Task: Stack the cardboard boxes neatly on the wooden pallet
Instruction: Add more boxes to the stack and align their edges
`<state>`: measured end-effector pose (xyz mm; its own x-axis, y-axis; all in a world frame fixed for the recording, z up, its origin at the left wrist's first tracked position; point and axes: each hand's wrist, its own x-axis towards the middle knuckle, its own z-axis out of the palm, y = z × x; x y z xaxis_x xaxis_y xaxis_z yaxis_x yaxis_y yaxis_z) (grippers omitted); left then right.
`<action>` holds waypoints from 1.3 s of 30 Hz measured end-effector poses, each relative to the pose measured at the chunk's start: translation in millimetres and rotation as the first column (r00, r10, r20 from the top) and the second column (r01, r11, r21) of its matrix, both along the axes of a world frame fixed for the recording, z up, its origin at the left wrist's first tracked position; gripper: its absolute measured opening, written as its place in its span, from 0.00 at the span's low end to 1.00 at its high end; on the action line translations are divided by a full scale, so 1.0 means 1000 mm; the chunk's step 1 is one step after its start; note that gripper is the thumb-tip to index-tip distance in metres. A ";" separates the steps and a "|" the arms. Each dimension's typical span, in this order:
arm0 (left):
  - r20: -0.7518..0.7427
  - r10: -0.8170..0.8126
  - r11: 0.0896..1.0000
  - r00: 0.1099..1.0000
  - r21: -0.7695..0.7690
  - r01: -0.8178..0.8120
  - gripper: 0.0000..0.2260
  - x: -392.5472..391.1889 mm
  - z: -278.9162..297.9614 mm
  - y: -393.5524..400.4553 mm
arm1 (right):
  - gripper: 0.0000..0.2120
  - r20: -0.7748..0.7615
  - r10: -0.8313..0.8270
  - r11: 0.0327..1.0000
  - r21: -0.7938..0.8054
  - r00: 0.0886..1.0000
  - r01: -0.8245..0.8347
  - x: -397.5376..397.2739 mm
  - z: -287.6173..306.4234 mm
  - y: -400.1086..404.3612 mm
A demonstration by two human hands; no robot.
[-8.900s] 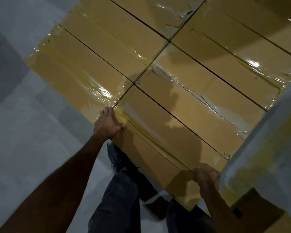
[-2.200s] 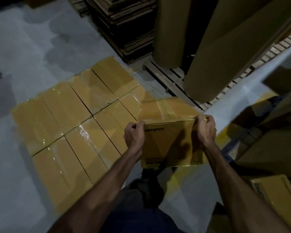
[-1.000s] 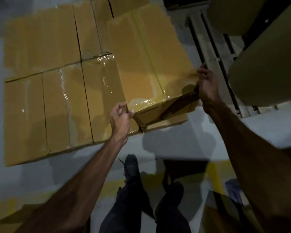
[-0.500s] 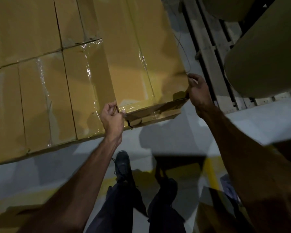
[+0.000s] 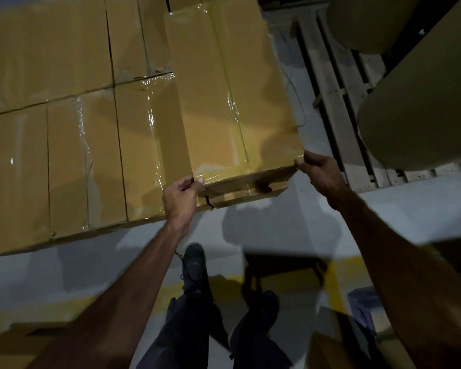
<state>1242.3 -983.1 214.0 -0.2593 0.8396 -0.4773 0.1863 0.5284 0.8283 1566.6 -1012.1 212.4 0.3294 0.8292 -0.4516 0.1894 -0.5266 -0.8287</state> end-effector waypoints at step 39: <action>-0.113 -0.088 0.994 0.990 0.061 0.095 0.20 -0.010 0.003 -0.024 | 0.20 0.134 0.065 0.997 0.034 0.989 -0.070 -0.009 0.008 -0.029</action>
